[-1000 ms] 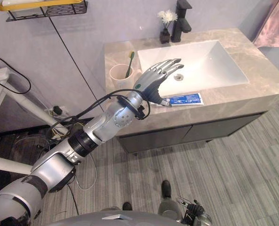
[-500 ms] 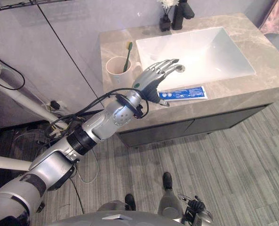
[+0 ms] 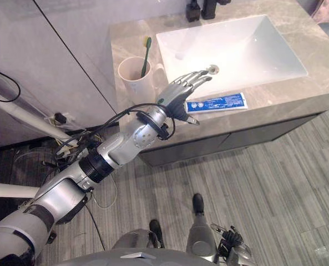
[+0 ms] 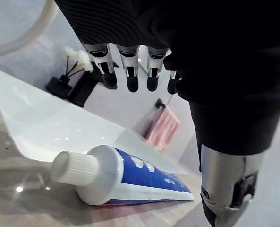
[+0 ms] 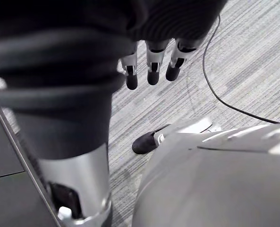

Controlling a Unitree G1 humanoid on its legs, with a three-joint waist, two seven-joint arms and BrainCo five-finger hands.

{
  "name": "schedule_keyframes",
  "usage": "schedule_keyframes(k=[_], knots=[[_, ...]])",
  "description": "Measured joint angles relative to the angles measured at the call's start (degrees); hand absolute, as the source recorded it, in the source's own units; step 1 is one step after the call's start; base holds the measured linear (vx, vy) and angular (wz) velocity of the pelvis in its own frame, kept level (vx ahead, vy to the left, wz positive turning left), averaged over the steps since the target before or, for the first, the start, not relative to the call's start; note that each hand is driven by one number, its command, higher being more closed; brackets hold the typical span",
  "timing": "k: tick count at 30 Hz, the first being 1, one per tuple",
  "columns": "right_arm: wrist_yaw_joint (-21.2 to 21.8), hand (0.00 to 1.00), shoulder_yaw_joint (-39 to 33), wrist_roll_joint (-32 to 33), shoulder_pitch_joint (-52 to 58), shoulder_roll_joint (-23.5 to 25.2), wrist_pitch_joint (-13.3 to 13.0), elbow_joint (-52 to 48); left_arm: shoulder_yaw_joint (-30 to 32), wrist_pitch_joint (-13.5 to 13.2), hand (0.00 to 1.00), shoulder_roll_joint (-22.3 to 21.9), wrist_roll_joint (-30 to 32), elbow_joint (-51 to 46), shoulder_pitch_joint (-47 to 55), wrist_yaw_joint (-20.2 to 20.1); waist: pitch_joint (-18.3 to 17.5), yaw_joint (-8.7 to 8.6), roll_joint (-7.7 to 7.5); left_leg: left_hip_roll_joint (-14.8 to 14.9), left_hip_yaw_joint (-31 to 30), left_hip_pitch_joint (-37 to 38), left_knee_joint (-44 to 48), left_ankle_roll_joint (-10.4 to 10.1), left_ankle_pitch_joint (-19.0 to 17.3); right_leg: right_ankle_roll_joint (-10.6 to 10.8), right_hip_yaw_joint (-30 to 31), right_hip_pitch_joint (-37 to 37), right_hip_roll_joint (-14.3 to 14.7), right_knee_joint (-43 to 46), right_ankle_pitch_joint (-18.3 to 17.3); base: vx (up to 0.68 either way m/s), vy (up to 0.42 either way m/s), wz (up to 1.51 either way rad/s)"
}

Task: Organize washtable

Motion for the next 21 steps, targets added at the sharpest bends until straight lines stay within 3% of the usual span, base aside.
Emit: schedule_keyframes(k=[5, 21], knots=[[-0.07, 0.00, 0.01, 0.02, -0.03, -0.25, -0.51, -0.61, 0.25, 0.08, 0.00, 0.14, -0.05, -0.05, -0.01, 0.05, 0.81, -0.03, 0.76, -0.01, 0.02, -0.13, -0.01, -0.02, -0.08, 0.00, 0.14, -0.21, 0.02, 0.00, 0.00, 0.00, 0.000, 0.00], [-1.00, 0.00, 0.25, 0.07, -0.12, -0.38, -0.60, -1.66, 0.27, 0.24, 0.00, 0.46, -2.18, -0.07, -1.06, 0.65, 2.53, -0.13, 0.98, -0.10, 0.56, -1.86, 0.22, 0.22, -0.38, -0.12, 1.23, -2.48, 0.16, 0.00, 0.33, 0.01, 0.000, -0.03]])
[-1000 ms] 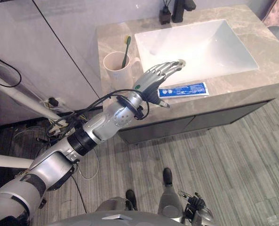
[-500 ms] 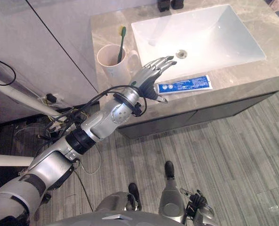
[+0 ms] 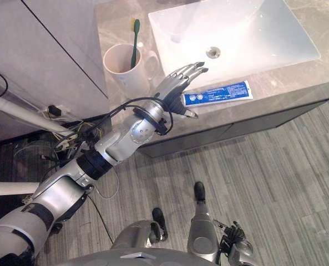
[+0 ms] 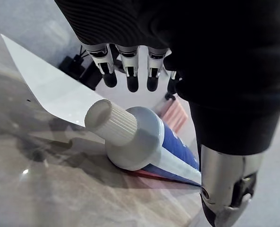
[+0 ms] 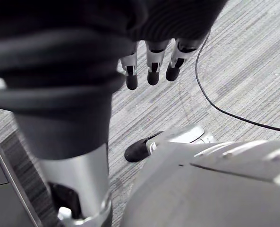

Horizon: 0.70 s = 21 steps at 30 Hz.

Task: Organize washtable

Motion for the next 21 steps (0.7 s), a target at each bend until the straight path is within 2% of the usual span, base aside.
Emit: schedule_keyframes(k=[1, 6, 21], knots=[[-0.01, 0.00, 0.02, 0.00, 0.00, -0.02, -0.05, -0.01, -0.01, 0.00, 1.00, -0.01, 0.00, 0.00, 0.00, 0.00, 0.04, -0.01, 0.06, -0.05, -0.01, 0.00, 0.01, 0.11, -0.06, 0.00, 0.03, 0.00, -0.03, 0.00, 0.00, 0.00, 0.000, 0.00], [-0.09, 0.00, 0.05, 0.01, -0.01, -0.14, -0.25, -0.07, -0.05, 0.02, 1.00, 0.01, 0.00, -0.02, 0.00, 0.02, 1.18, 0.01, 0.15, -0.26, -0.02, -0.05, 0.03, 0.21, -0.12, -0.03, 0.12, -0.05, -0.24, 0.00, 0.08, 0.00, 0.000, 0.00], [-0.19, 0.00, 0.22, 2.16, -0.01, -0.07, -0.32, 0.01, -0.14, -0.07, 1.00, -1.00, 0.06, -0.09, -0.32, 1.17, 1.19, -0.93, 0.16, -0.25, -0.16, -0.58, -0.05, 0.20, -0.12, -0.05, 0.14, -0.70, -0.15, 0.00, 0.10, 0.00, 0.000, 0.00]])
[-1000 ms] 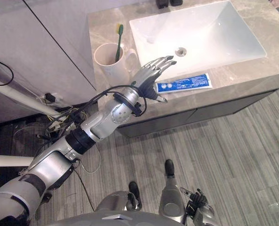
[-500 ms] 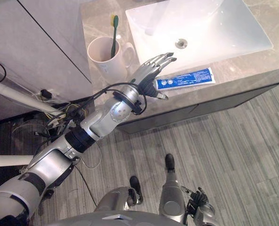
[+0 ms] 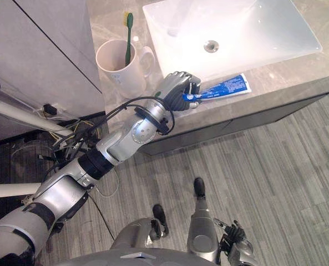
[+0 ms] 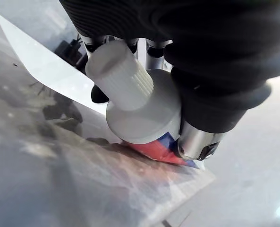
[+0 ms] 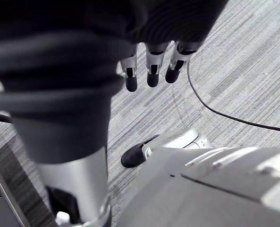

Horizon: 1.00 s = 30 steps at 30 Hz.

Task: Organize washtable

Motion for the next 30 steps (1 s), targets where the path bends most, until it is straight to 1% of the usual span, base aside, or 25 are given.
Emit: schedule_keyframes(k=[11, 15, 17, 20, 21, 25, 28, 30], knots=[[-0.43, 0.00, 0.07, 0.04, 0.00, 0.00, -0.01, 0.06, -0.20, 0.06, 1.00, -1.51, -0.01, 0.25, 0.01, -0.60, 0.01, 0.01, -0.01, 0.00, -0.16, 0.00, 0.06, 0.00, 0.00, 0.00, -0.09, 0.11, -0.01, 0.00, 0.00, 0.00, 0.000, 0.00], [-0.43, 0.00, 0.01, 0.05, 0.01, 0.01, 0.00, 0.05, -1.76, -0.01, 1.00, -1.69, -0.77, 0.00, 0.15, -0.83, 0.01, 0.02, -0.01, 0.05, -0.80, 0.38, 0.28, 0.00, 0.00, -0.01, -0.70, 0.95, -0.02, 0.00, -0.01, 0.00, -0.003, 0.07], [-0.42, 0.00, 0.00, 0.05, 0.04, 0.01, 0.01, -0.02, -3.80, -0.11, 1.00, -1.27, -5.41, -1.91, 1.14, -2.59, 0.01, 0.24, -0.01, 0.05, -1.28, 0.92, 0.28, 0.00, 0.00, -0.03, -1.24, 1.75, -0.07, 0.00, -0.04, -0.01, 0.005, 0.10], [-0.39, 0.00, 0.06, 0.05, 0.22, -0.02, 0.02, -0.36, -5.54, -0.20, 1.00, -1.05, -9.49, -5.67, 3.81, -4.61, -0.02, 0.80, -0.02, 0.04, -1.54, 1.22, 0.31, 0.00, 0.00, -0.10, -1.48, 2.21, -0.10, 0.00, -0.11, -0.01, 0.003, 0.04], [-0.39, 0.00, 0.58, 0.05, 0.91, -0.07, 0.06, -1.46, -6.46, -0.34, 1.00, -1.00, -11.18, -7.48, 4.72, -5.28, -0.04, 1.44, -0.02, 0.04, -1.54, 1.40, 0.25, 0.00, 0.00, -0.10, -1.48, 2.36, -0.09, 0.00, -0.11, 0.00, 0.000, 0.00], [0.38, 0.00, 3.73, 0.07, 3.66, -0.17, -0.02, -8.62, -6.35, -0.70, 1.00, 0.66, -13.74, -11.38, 5.58, -6.42, -0.65, 1.52, -0.07, 0.05, -1.88, 2.96, -0.35, 0.03, 0.03, -0.13, -1.70, 3.76, -0.01, -0.01, -0.21, 0.00, 0.000, 0.00], [1.79, 0.00, 4.71, 0.34, 6.29, -0.15, -0.07, -13.21, -5.23, -1.40, 1.00, 1.56, -15.97, -14.48, 5.62, -6.72, -3.01, 1.80, -0.25, -0.02, -1.98, 3.11, -0.85, 0.32, 0.24, -0.12, -1.88, 3.75, -0.04, -0.01, -0.21, 0.01, 0.000, 0.01], [3.05, 0.00, 5.39, 2.42, 8.30, -0.18, -0.06, -16.42, -3.51, -2.23, 1.00, 1.91, -16.18, -17.02, 5.81, -6.82, -4.41, 2.00, -0.70, -0.08, -2.05, 4.18, -1.56, 0.49, 0.48, -0.12, -2.14, 4.45, -0.02, -0.01, -0.21, 0.03, -0.005, 0.01]])
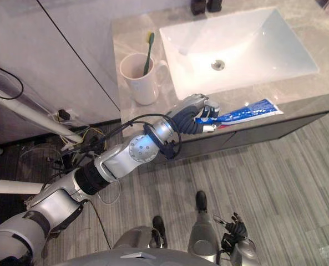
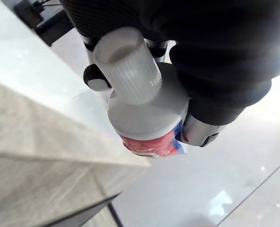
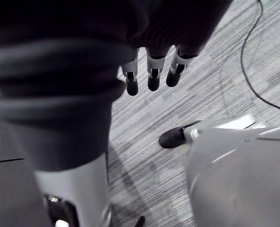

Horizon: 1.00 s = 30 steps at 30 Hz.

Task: Organize washtable

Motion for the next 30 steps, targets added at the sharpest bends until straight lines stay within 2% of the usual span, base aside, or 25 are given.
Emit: schedule_keyframes(k=[3, 5, 8, 12, 15, 17, 20, 21, 25, 30], knots=[[1.77, 0.00, 0.63, 2.31, 2.40, -0.02, 0.01, -4.80, 2.59, -1.30, 1.00, 0.71, -1.36, -3.41, 1.20, 0.02, -2.31, 0.07, -0.77, -0.10, -0.21, 0.94, -0.87, 0.29, 0.28, 0.00, -0.82, 0.69, -0.04, -0.01, 0.00, 0.00, 0.002, 0.03], [2.86, 0.00, 0.63, 5.18, 3.59, 0.02, 0.01, -9.44, 5.41, -2.65, 1.00, 1.63, -1.38, -6.14, 3.42, 0.03, -4.47, 0.24, -1.95, -0.39, -0.22, 1.31, -1.54, 0.75, 0.63, 0.00, -0.84, 0.77, -0.22, -0.01, 0.00, 0.00, 0.000, 0.00], [3.46, 0.00, 0.16, 9.35, 4.17, 0.15, -0.57, -16.10, 10.18, -2.97, 1.00, 4.18, -1.26, -9.18, 7.44, 0.22, -5.93, 0.39, -3.39, -0.73, -0.24, 2.12, -1.97, 0.72, 1.07, 0.00, -0.90, 1.45, -0.51, -0.02, 0.00, -0.02, 0.001, 0.01], [3.43, 0.00, -1.96, 12.82, 4.42, 1.20, -1.63, -25.82, 17.24, -2.88, 1.00, 6.24, -0.90, -13.25, 14.71, 0.28, -6.58, 0.88, -3.70, -0.81, -0.46, 2.87, -1.98, 0.72, 1.17, -0.03, -1.29, 2.60, -0.59, 0.00, 0.00, -0.05, 0.002, 0.04], [3.62, 0.00, -2.10, 14.31, 3.88, 1.61, -2.48, -33.97, 23.20, -2.87, 1.00, 6.85, -0.74, -17.49, 20.73, 0.57, -7.15, 1.11, -4.01, -0.85, -1.03, 2.88, -2.11, 0.70, 1.46, -0.94, -2.31, 2.95, -0.70, 0.01, -0.64, -0.05, -0.012, 0.11], [3.74, 0.00, -1.98, 17.56, 3.48, 1.73, -3.18, -37.31, 26.23, -2.88, 1.00, 6.35, -0.26, -19.64, 24.18, 0.95, -7.85, 1.30, -4.28, -0.78, -1.68, 3.03, -2.24, 0.51, 1.71, -0.98, -2.75, 3.29, -0.58, 0.01, -0.67, 0.00, -0.031, 0.12], [3.73, 0.00, -0.83, 20.39, 1.99, 1.57, -4.55, -44.51, 30.64, -2.85, 1.00, 3.39, 1.64, -22.40, 30.43, 1.72, -8.58, 2.75, -4.50, -0.43, -2.16, 4.58, -2.58, 0.37, 1.78, -1.16, -3.37, 4.81, -0.23, 0.01, -0.82, 0.01, -0.029, 0.05], [3.84, 0.00, -0.32, 20.41, 1.19, 1.48, -4.81, -45.16, 31.33, -2.82, 1.00, 3.02, 1.75, -22.96, 31.48, 1.89, -8.83, 2.77, -4.67, -0.40, -2.26, 4.53, -2.64, 0.36, 1.78, -1.18, -3.53, 4.80, -0.20, 0.01, -0.84, -0.01, -0.020, 0.10], [5.68, 0.00, 5.22, 22.42, -3.81, 0.39, -4.85, -48.83, 33.76, -2.79, 1.00, 0.60, 3.80, -24.08, 34.52, 3.11, -9.76, 4.52, -5.94, -0.18, -2.96, 4.28, -2.67, 0.19, 1.89, -1.82, -4.32, 4.97, -0.05, 0.00, -1.34, -0.01, -0.021, 0.09], [7.96, 0.00, 13.69, 25.58, -10.87, -0.24, -4.78, -49.86, 34.99, -2.80, 1.00, -3.44, 6.08, -24.69, 37.48, 4.23, -10.18, 6.09, -6.49, -0.19, -4.60, 4.29, -2.57, -0.05, 2.04, -1.52, -5.86, 5.96, -0.11, 0.01, -1.48, 0.01, -0.009, 0.17]])
